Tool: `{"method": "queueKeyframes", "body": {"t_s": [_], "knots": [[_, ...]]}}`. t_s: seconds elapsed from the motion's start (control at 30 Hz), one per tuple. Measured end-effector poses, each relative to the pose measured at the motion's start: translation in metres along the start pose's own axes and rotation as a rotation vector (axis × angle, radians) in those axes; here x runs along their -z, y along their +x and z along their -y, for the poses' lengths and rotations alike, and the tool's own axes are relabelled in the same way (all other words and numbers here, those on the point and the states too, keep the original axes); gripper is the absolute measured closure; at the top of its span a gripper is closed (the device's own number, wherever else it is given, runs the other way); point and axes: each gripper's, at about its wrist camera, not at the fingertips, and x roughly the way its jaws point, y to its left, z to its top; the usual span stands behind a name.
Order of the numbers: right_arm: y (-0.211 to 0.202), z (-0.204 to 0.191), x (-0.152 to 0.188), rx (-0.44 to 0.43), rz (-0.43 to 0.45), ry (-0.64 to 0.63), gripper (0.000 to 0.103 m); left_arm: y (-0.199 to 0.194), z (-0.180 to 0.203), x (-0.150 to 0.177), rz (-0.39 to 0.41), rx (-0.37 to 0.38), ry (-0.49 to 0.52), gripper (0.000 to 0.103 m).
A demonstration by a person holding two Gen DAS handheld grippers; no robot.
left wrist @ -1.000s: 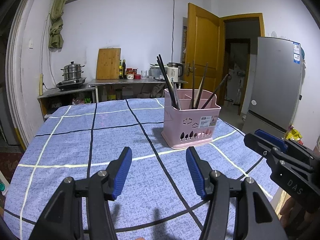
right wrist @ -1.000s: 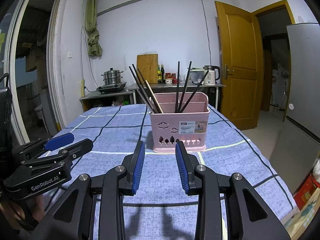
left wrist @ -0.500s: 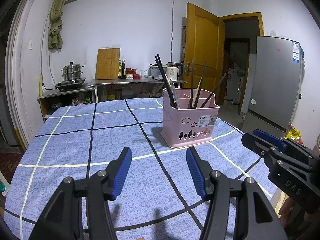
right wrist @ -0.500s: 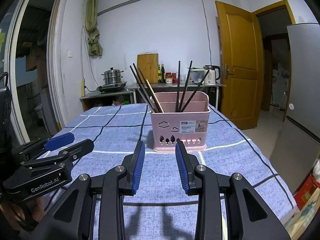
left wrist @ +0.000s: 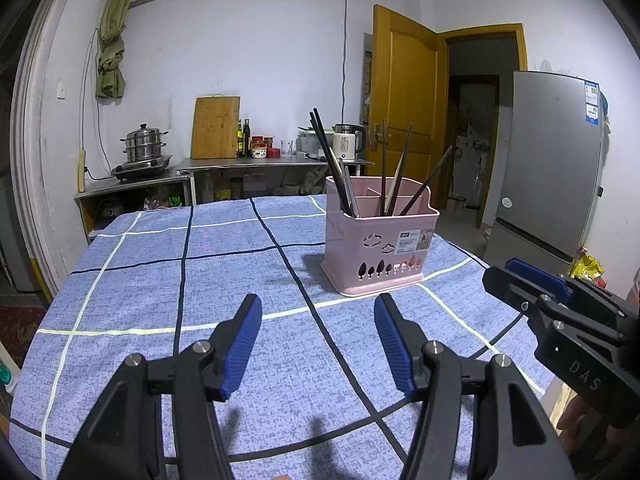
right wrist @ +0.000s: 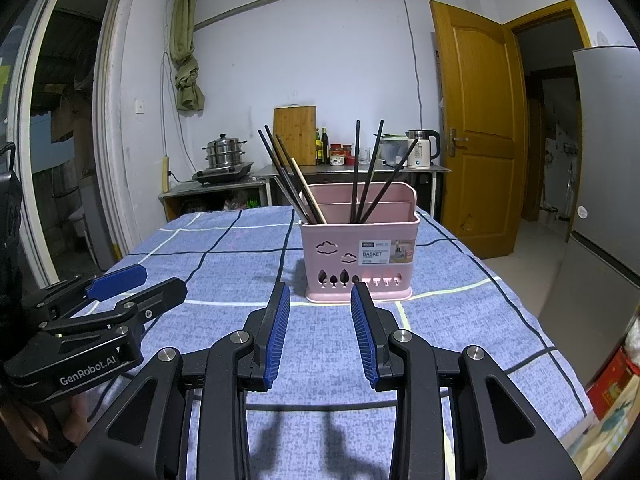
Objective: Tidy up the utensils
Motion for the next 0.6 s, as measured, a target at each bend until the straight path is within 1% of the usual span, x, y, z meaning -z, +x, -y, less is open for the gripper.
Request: {"method": "queueKeyframes", "body": {"t_s": [0.6], "knots": [[0.0012, 0.0002, 0.0016, -0.002, -0.007, -0.002, 0.070, 0.0007, -0.0001, 0.0029, -0.006, 0.001, -0.006, 0.042]]}}
